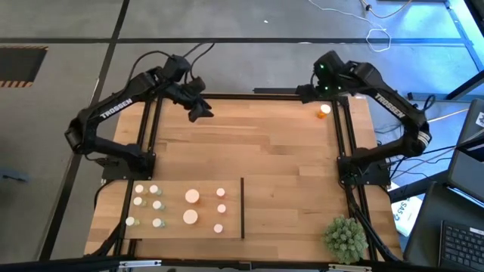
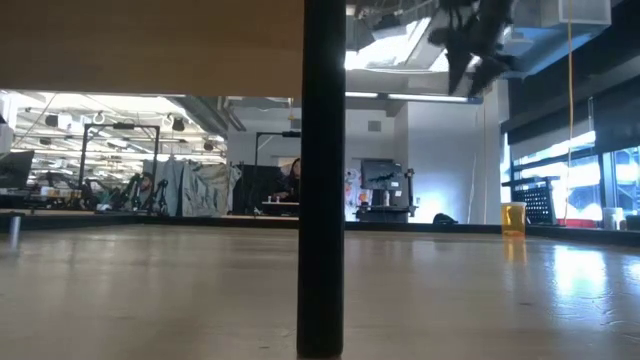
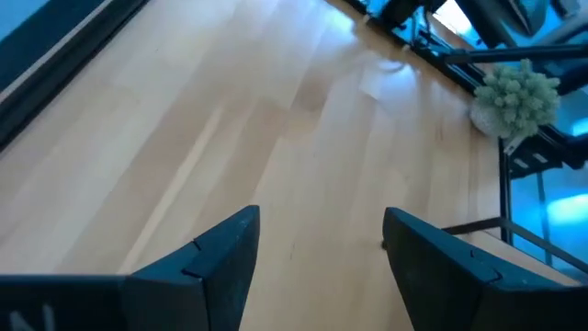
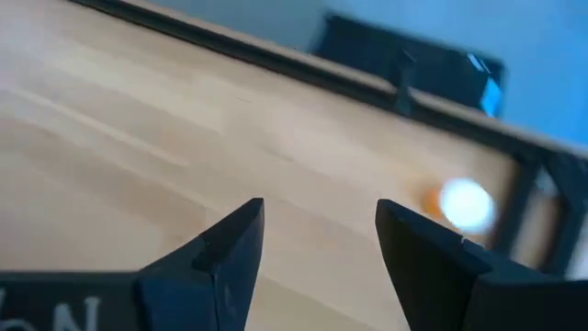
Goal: Pick and place medicine bottles onto shelf by color
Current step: Put the orange pill bottle on the shelf aligned with the other orange pill bottle
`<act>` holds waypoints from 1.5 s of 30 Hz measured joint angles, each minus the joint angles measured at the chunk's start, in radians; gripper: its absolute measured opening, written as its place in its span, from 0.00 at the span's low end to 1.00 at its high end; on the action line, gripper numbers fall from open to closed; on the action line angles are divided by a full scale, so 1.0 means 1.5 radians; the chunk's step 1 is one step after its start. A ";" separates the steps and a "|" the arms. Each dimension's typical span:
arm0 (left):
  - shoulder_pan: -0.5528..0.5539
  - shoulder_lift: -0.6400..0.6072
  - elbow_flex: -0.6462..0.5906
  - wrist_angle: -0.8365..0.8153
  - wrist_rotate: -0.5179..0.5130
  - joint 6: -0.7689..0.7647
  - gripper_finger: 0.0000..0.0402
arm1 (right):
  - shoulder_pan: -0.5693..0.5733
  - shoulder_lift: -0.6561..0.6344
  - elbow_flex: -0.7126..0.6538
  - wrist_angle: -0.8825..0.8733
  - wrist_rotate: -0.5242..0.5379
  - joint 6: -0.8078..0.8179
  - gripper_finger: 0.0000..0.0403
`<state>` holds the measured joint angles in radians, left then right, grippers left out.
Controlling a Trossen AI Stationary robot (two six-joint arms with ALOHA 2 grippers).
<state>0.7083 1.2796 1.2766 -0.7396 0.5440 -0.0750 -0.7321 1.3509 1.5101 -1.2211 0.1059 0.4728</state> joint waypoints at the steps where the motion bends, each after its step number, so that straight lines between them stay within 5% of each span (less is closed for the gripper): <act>1: 0.002 0.005 0.000 0.000 0.000 0.000 0.56 | -0.015 0.008 0.000 -0.015 0.000 0.012 0.53; 15: 0.002 0.051 0.000 0.039 0.056 0.097 0.56 | -0.106 0.103 0.000 -0.067 -0.001 0.014 0.53; 23: 0.005 0.072 0.000 0.092 0.163 0.225 0.56 | -0.112 0.106 0.000 -0.058 -0.002 0.011 0.53; 38: -0.025 0.073 0.000 0.092 -0.146 0.249 0.56 | -0.112 0.106 0.000 -0.016 -0.003 0.012 0.53; 45: -0.028 0.073 0.000 0.092 -0.218 0.249 0.56 | -0.112 0.106 -0.001 -0.024 -0.013 0.031 0.53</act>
<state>0.6662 1.3888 1.2766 -0.6010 0.2176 0.2983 -0.8993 1.5105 1.5089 -1.2575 0.0860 0.5199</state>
